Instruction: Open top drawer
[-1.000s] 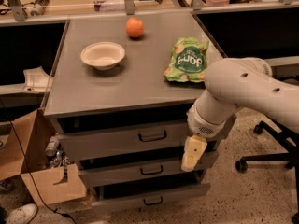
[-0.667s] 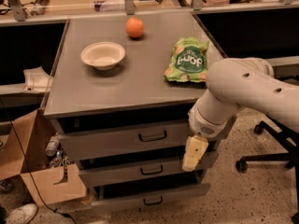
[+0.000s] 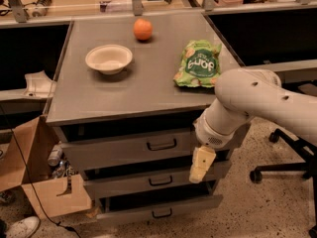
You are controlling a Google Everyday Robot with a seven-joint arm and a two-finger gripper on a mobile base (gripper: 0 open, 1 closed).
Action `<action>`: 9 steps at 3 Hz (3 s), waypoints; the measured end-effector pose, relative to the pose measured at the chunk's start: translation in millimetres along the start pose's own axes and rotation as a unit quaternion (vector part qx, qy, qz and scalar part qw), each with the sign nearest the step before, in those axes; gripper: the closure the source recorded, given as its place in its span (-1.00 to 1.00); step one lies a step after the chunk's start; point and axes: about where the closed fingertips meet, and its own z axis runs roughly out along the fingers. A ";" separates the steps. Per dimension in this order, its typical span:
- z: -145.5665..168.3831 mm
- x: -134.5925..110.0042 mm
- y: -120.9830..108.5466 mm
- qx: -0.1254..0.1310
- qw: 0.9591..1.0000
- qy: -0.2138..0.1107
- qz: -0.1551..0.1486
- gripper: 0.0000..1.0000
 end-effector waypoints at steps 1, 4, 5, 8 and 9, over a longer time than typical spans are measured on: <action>0.3 -5.4 -8.3 0.006 1.000 -0.009 -0.008 -1.00; 33.8 -11.1 -21.4 -0.010 1.000 -0.020 -0.005 -1.00; 48.2 -5.0 -20.4 -0.026 0.999 -0.018 0.003 -0.94; 48.2 -5.0 -20.4 -0.026 0.999 -0.018 0.003 0.44; 47.9 -5.0 -20.4 -0.026 0.999 -0.018 0.003 0.91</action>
Offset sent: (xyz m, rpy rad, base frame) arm 0.0135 -0.0011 0.0095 0.0167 -0.0468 0.0005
